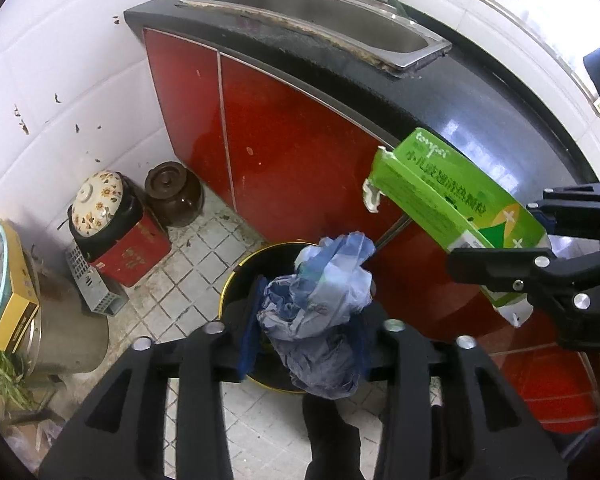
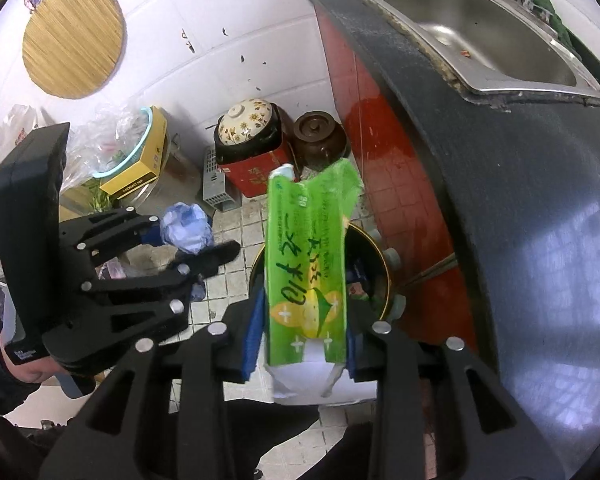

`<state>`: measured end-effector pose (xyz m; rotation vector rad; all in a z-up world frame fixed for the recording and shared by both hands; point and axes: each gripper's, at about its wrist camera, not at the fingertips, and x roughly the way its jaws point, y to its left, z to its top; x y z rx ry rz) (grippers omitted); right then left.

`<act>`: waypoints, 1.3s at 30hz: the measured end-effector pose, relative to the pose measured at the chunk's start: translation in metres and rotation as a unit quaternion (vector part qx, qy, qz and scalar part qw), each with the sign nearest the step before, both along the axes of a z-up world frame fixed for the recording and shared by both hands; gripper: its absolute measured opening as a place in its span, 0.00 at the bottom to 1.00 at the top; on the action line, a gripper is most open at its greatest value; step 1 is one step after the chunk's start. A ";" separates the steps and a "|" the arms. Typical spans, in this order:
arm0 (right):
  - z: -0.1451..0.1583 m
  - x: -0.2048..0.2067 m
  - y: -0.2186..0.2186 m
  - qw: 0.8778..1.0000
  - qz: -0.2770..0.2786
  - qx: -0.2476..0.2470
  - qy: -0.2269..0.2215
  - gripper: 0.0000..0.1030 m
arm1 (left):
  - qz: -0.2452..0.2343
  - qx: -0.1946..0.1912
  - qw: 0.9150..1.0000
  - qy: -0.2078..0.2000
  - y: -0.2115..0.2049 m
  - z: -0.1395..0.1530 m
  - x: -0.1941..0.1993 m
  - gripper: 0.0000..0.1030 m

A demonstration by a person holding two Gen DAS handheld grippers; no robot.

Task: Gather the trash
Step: 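Carry foil wrapper and green packet over the bin and open both tools, then move both tools back toward the clear cup and foil tube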

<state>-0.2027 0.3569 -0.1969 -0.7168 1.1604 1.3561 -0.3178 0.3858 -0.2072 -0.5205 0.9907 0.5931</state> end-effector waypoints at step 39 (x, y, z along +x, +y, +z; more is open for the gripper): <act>0.158 0.285 -0.520 0.837 -0.521 0.101 -0.136 0.76 | -0.462 0.051 0.878 -0.118 -0.364 0.141 0.366 0.89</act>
